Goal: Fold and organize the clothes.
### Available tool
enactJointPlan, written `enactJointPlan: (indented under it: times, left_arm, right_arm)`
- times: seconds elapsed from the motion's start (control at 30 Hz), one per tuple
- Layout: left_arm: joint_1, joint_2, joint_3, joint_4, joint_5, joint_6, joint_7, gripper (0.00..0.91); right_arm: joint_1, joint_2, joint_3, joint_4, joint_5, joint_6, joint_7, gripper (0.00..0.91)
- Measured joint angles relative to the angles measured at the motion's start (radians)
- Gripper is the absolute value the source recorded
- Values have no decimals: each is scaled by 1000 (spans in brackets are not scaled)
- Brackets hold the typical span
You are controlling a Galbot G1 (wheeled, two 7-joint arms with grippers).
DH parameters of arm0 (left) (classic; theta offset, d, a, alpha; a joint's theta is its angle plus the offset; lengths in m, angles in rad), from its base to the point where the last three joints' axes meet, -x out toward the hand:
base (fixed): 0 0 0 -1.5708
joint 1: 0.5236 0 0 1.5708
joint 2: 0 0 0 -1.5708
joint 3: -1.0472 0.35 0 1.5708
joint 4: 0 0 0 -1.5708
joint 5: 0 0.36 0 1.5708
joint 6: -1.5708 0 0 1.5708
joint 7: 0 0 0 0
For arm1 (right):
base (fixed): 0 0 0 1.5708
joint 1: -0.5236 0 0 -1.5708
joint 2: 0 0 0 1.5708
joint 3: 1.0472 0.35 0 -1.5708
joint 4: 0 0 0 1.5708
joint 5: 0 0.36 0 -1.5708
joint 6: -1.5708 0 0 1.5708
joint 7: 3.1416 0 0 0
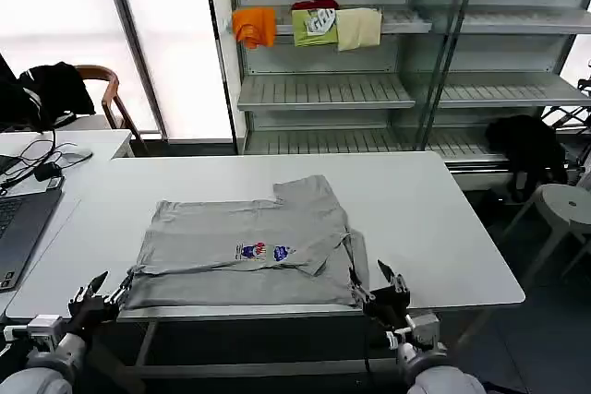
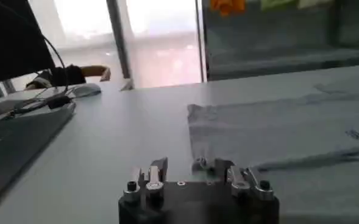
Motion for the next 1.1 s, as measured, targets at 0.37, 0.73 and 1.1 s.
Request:
enactJointPlan:
  times: [0.37,0.73,1.1]
  left_arm:
    - [-302,10,117,195,-33,20,57,907]
    - [-622,-8,238,507,44,19,140,907]
    - [-804,-32,281,744,114,10,187,907]
  right_arm:
    - [381,92,-30,-387,34,12,-17,907]
    - [710,168,-19,-862,-39,110,-41,907]
    - [833,168,-21,-1125,-89,181,-59,907]
